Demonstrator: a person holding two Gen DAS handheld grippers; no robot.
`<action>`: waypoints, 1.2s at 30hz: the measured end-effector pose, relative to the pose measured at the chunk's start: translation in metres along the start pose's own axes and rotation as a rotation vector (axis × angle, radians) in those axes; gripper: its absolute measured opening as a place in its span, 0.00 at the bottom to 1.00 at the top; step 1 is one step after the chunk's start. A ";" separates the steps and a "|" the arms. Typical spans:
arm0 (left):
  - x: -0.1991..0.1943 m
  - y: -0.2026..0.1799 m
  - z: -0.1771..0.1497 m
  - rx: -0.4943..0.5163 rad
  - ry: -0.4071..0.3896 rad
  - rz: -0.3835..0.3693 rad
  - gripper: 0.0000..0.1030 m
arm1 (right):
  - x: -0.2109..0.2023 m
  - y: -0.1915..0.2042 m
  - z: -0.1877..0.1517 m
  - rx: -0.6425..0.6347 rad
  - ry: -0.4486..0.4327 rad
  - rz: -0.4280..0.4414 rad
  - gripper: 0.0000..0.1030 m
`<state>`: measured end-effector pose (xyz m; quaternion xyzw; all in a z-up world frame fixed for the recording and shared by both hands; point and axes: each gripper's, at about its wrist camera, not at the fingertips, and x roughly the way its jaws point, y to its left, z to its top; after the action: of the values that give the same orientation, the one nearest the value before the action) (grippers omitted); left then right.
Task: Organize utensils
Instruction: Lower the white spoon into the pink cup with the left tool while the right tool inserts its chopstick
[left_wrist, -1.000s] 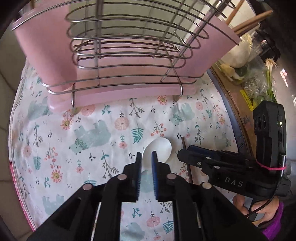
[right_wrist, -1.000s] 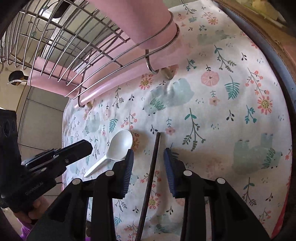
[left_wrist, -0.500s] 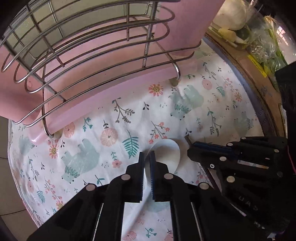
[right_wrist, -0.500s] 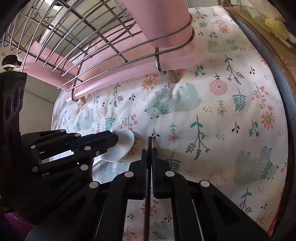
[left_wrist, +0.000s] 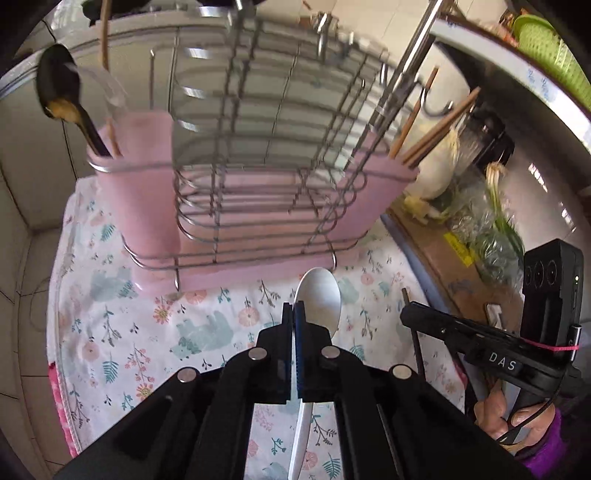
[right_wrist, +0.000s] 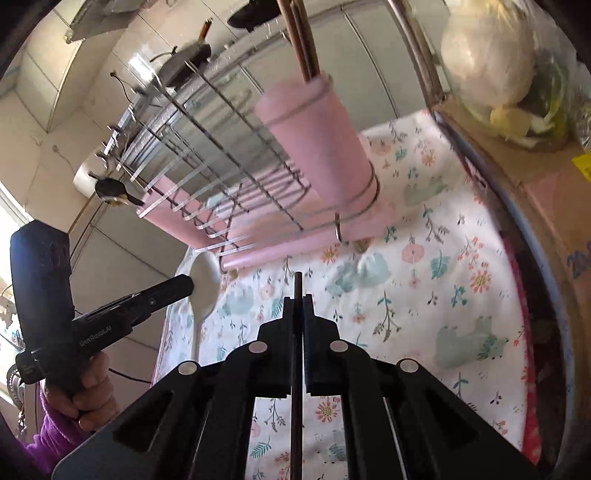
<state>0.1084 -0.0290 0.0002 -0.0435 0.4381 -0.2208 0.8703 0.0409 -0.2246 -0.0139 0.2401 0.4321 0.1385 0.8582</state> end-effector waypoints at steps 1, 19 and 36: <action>-0.013 0.001 0.002 -0.007 -0.050 0.003 0.01 | -0.010 0.004 0.004 -0.015 -0.046 0.002 0.05; -0.138 0.026 0.069 -0.179 -0.694 0.151 0.01 | -0.124 0.054 0.094 -0.225 -0.693 0.035 0.05; -0.085 0.030 0.098 -0.101 -0.956 0.391 0.01 | -0.080 0.052 0.135 -0.321 -0.809 0.003 0.05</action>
<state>0.1514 0.0227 0.1150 -0.0989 0.0017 0.0122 0.9950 0.1011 -0.2557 0.1370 0.1393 0.0336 0.0997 0.9846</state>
